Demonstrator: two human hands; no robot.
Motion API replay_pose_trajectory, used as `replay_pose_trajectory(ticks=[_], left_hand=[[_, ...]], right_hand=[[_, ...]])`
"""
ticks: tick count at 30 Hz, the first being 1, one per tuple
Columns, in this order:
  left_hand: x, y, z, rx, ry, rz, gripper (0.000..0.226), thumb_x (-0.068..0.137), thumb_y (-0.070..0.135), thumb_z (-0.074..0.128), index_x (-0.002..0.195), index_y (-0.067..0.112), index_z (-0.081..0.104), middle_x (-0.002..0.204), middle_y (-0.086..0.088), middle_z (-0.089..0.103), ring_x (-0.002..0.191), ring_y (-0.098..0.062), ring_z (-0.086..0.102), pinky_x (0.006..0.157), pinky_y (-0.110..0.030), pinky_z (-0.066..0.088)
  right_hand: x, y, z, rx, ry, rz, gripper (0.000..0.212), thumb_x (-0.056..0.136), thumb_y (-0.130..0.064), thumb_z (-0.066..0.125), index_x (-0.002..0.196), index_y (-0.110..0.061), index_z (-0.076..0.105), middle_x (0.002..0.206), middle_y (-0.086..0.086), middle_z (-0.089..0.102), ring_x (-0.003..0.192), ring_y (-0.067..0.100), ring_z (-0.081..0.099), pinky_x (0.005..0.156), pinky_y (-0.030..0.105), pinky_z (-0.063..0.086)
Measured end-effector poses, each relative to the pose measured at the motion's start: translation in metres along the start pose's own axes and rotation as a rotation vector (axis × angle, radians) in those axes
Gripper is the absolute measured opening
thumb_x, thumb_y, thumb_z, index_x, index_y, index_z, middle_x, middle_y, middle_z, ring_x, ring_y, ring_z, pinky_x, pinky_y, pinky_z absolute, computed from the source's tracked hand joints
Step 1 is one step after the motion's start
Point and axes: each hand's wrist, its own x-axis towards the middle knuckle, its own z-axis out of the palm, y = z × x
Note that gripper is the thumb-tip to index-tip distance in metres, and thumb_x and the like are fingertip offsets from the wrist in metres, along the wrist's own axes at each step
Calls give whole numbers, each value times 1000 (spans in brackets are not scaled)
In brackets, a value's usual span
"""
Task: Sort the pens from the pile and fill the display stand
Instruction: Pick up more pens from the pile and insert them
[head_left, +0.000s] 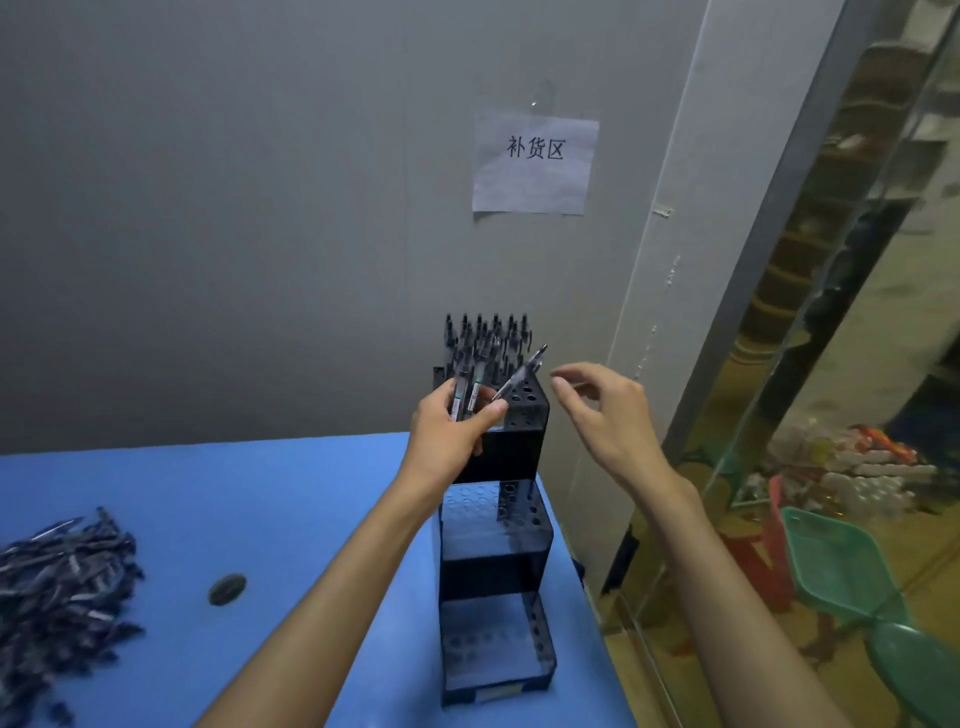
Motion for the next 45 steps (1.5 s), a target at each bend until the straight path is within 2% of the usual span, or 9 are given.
replay_pose_trajectory(ticks=[6, 9, 14, 19, 23, 26, 32, 40, 45], left_hand=[[-5, 7, 15, 69, 128, -4, 18, 88, 21, 79, 92, 12, 65, 66, 4, 63, 54, -10, 53, 49, -19, 43], [-8, 8, 20, 75, 162, 1, 16, 87, 21, 80, 92, 14, 66, 65, 8, 64, 55, -10, 54, 51, -21, 46], [-8, 12, 26, 96, 206, -12, 14, 88, 25, 78, 92, 18, 66, 65, 9, 66, 53, -9, 55, 49, -19, 44], [-3, 15, 22, 91, 255, -73, 21, 91, 35, 74, 91, 18, 62, 64, 6, 65, 49, -10, 51, 47, -23, 42], [-5, 11, -3, 35, 270, -165, 15, 96, 28, 69, 91, 18, 59, 62, 7, 53, 44, -6, 38, 41, -19, 29], [-6, 9, -20, 2, 239, -203, 11, 99, 21, 62, 94, 14, 55, 66, 1, 49, 47, -10, 28, 41, -21, 19], [-5, 6, -32, -58, 224, -215, 18, 107, 24, 48, 106, 11, 61, 71, -2, 50, 48, -8, 33, 41, -20, 19], [-4, 5, -37, -42, 195, -167, 26, 106, 38, 49, 113, 18, 64, 66, 2, 49, 48, -7, 31, 40, -20, 21], [-1, 3, -39, -13, 172, -168, 18, 104, 34, 54, 104, 16, 56, 71, 0, 50, 49, -8, 29, 42, -20, 20]], right_hand=[[24, 12, 6, 152, -82, -48, 19, 96, -31, 64, 102, -18, 77, 93, -9, 75, 84, 5, 67, 82, 29, 55], [30, 15, 11, 249, -109, -8, 16, 93, -32, 68, 95, -20, 77, 84, -12, 74, 81, 2, 69, 78, 24, 55], [40, 10, 20, 819, -157, 314, 9, 92, -13, 70, 93, -5, 74, 80, 10, 76, 73, 21, 73, 70, 30, 59], [60, 5, 19, 996, -88, 384, 9, 93, -5, 67, 87, 1, 70, 71, 12, 74, 65, 21, 72, 65, 27, 60], [84, 16, 8, 816, 123, 314, 10, 94, -6, 65, 93, 2, 70, 77, 17, 73, 68, 21, 72, 70, 34, 62], [96, 24, 6, 545, 201, 131, 8, 93, -16, 67, 91, -10, 72, 76, 5, 74, 70, 18, 73, 76, 42, 62], [99, 25, 14, 269, 154, -61, 13, 94, -21, 67, 96, -10, 73, 81, 0, 72, 76, 16, 70, 78, 43, 59], [93, 29, 29, 194, 94, -80, 13, 94, -21, 68, 95, -10, 75, 81, 0, 74, 76, 15, 70, 81, 41, 59], [79, 34, 38, 129, 29, -66, 15, 94, -20, 69, 98, -9, 77, 85, 2, 75, 79, 15, 70, 84, 39, 59]])
